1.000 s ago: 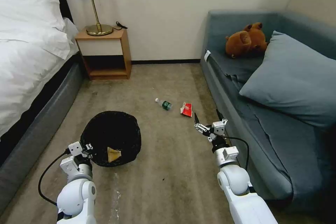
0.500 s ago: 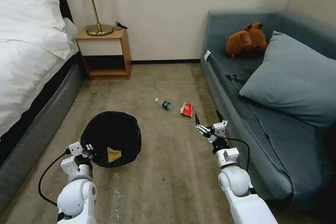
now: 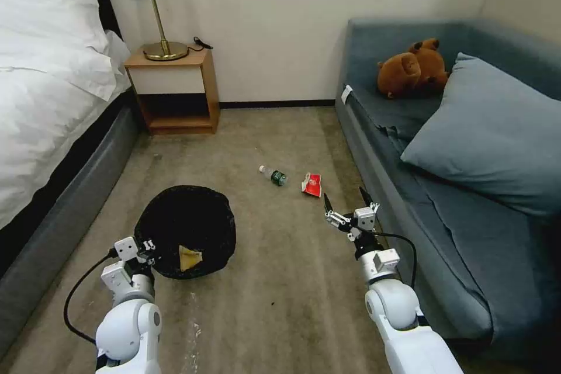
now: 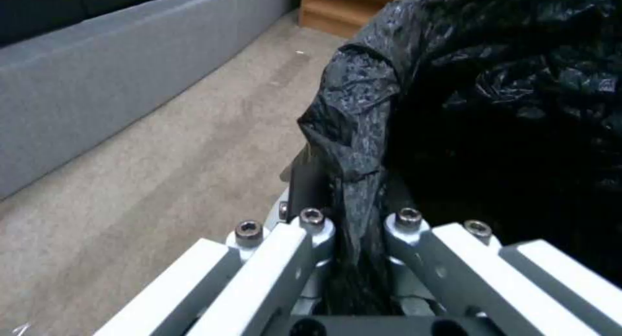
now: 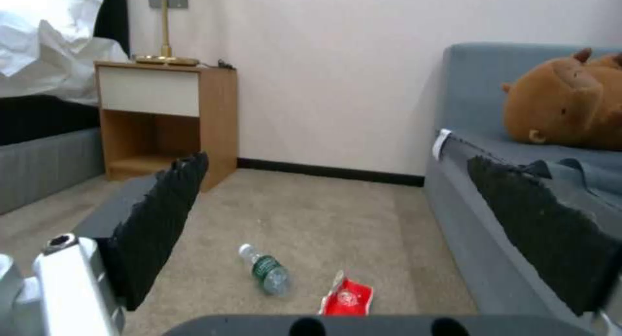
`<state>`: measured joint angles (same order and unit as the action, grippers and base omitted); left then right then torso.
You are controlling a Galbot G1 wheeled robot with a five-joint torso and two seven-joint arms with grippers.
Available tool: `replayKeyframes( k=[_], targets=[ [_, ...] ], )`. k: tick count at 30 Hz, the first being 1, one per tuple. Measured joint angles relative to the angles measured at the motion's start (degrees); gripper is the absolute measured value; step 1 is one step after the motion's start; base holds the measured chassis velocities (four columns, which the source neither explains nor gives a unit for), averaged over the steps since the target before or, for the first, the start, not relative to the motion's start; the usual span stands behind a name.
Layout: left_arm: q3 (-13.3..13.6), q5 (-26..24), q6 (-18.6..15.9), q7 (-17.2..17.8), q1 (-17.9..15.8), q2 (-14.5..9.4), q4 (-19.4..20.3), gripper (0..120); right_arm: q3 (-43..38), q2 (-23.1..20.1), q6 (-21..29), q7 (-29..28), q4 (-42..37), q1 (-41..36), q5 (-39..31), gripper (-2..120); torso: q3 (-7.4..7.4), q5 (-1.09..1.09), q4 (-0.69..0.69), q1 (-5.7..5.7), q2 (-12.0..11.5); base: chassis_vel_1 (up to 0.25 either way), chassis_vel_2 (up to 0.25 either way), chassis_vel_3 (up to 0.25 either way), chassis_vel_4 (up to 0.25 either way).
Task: Pick up the trash bin, then pick up the garbage on the floor and place it into the trash bin.
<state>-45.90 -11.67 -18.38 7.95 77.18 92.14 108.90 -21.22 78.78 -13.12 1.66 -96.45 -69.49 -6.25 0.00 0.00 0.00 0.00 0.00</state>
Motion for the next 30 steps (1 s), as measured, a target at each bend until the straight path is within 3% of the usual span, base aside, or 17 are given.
replayKeyframes(
  k=[30],
  targets=[
    [0.2, 0.1, 0.2, 0.0, 0.3, 0.0, 0.2, 3, 0.4, 0.0, -0.1, 1.1, -0.3, -0.6, -0.3, 100, 0.00, 0.00, 0.00, 0.00, 0.0, -0.028, 0.031, 0.027, -0.032]
  ],
)
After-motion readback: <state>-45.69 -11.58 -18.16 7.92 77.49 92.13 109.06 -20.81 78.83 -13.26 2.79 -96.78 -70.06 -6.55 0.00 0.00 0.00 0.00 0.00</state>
